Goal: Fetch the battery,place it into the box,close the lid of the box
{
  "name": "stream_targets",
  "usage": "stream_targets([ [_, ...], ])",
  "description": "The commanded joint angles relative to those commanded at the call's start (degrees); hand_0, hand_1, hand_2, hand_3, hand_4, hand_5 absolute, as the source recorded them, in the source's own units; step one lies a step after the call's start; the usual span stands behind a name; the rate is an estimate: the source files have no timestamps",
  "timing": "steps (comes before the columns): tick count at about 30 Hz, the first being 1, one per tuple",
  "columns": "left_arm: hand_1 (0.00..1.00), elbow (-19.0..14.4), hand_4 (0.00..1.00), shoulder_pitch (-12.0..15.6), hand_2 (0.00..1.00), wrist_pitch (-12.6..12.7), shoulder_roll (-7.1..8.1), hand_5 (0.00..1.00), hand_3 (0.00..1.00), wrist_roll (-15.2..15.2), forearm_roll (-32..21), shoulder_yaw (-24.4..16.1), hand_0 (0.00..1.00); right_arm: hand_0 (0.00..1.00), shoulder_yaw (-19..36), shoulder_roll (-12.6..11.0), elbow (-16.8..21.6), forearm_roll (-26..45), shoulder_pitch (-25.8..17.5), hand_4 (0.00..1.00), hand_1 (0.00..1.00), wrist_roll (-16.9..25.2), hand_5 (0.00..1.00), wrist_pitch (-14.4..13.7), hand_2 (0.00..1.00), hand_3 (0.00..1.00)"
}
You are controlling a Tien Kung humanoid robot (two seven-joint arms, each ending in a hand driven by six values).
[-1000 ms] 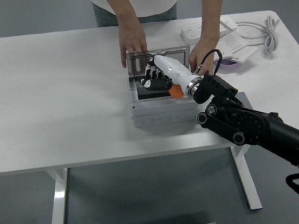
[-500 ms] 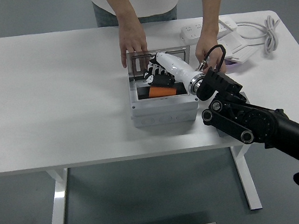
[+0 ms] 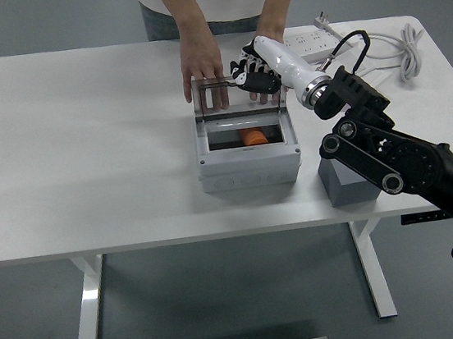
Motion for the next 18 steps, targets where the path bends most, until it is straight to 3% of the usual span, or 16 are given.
stream_targets([
  [11, 0.698, 0.06, 0.500, -0.82, 0.573, -0.50, -0.07, 0.002, 0.541, 0.00, 1.33, -0.59, 0.632, 0.101, 5.34, 1.07, -4.50, 1.30, 1.65, 0.413, 0.211, 6.60, 0.391, -3.09, 0.251, 0.291],
  [12, 0.698, 0.07, 0.500, -0.85, 0.573, -0.53, -0.05, 0.002, 0.541, 0.00, 1.45, -0.65, 0.632, 0.136, 5.50, 1.18, -4.83, 1.44, 1.75, 0.585, 0.247, 6.75, 0.364, -3.08, 0.304, 0.340],
  [17, 0.698, 0.09, 0.500, -1.09, 0.573, -0.70, 0.05, 0.002, 0.541, 0.00, 1.92, -0.87, 0.632, 0.136, 6.01, 1.90, -7.08, 1.89, 2.09, 0.585, 0.247, 6.81, 0.364, -2.59, 0.304, 0.340],
  [18, 0.698, 0.09, 0.500, -1.18, 0.573, -0.73, 0.06, 0.002, 0.541, 0.00, 1.96, -0.88, 0.632, 0.438, 6.05, 2.06, -7.55, 1.96, 2.11, 0.872, 0.398, 6.81, 0.678, -2.57, 0.457, 0.463],
])
